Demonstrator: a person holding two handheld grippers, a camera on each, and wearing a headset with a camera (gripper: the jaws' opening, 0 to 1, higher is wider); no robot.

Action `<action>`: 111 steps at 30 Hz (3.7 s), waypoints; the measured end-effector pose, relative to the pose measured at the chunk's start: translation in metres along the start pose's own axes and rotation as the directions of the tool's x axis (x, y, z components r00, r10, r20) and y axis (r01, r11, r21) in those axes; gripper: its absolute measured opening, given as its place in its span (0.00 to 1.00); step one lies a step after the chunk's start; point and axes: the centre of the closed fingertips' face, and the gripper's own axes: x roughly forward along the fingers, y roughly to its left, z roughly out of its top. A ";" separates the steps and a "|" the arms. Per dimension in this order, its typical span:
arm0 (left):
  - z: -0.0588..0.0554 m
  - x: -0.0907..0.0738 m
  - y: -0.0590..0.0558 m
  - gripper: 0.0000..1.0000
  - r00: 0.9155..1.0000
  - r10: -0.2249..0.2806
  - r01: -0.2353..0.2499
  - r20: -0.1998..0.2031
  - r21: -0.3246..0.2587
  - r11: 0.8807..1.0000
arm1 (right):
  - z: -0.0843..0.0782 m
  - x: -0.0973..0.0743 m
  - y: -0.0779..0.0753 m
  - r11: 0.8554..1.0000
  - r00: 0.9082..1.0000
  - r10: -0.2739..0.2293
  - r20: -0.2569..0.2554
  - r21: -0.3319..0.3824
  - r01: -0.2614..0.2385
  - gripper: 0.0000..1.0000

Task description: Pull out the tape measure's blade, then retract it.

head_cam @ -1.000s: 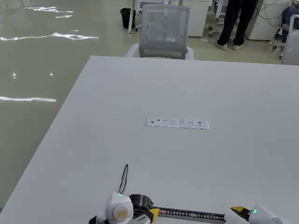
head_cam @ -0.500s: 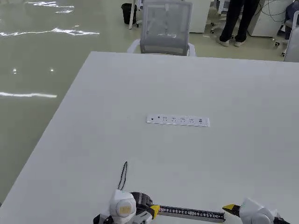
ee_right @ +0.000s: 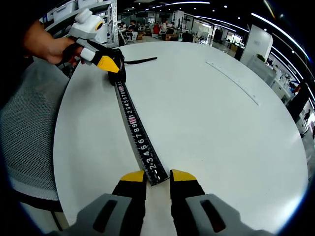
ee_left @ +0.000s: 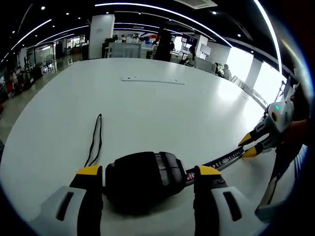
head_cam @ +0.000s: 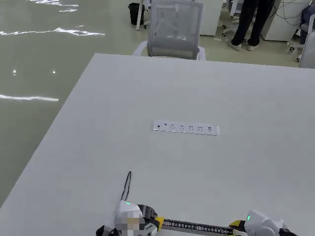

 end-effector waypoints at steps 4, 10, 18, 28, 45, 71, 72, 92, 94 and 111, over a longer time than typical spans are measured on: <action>-0.001 0.002 -0.003 0.72 1.000 -0.001 0.001 -0.003 -0.019 1.000 | -0.002 0.002 0.000 1.000 1.000 0.007 -0.005 -0.013 -0.007 0.18; -0.004 0.006 0.004 0.65 0.998 0.047 -0.049 -0.028 -0.040 0.998 | -0.002 0.002 0.000 0.999 1.000 0.013 -0.025 -0.047 -0.014 0.17; -0.004 0.005 0.006 0.66 0.996 0.083 -0.084 -0.035 -0.042 0.996 | -0.002 0.001 0.001 0.999 0.999 0.014 -0.037 -0.042 -0.016 0.16; -0.004 0.006 0.007 0.67 0.993 0.100 -0.103 -0.058 -0.042 0.994 | -0.003 0.001 0.000 0.998 0.998 0.025 -0.064 -0.062 -0.029 0.15; -0.006 0.006 0.007 0.64 0.988 0.143 -0.140 -0.057 0.052 0.989 | -0.006 0.001 0.001 0.998 0.996 0.029 -0.086 -0.057 -0.034 0.14; -0.007 0.005 0.007 0.63 0.990 0.134 -0.130 -0.036 0.079 0.988 | -0.006 -0.001 0.002 0.997 0.996 0.031 -0.085 -0.063 -0.036 0.13; -0.007 0.005 0.007 0.63 0.990 0.133 -0.129 -0.037 0.078 0.989 | -0.006 -0.001 0.002 0.997 0.996 0.031 -0.085 -0.065 -0.037 0.13; -0.007 0.005 0.006 0.63 0.991 0.127 -0.123 -0.044 0.078 0.989 | -0.001 0.004 0.003 0.996 0.996 0.051 -0.070 -0.063 -0.056 0.14; -0.007 0.005 0.007 0.63 0.991 0.125 -0.121 -0.045 0.079 0.989 | 0.000 0.004 0.003 0.997 0.996 0.054 -0.071 -0.058 -0.058 0.14; -0.007 0.005 0.006 0.63 0.992 0.118 -0.114 -0.048 0.084 0.990 | 0.005 0.008 0.007 0.996 0.995 0.077 -0.071 -0.043 -0.080 0.14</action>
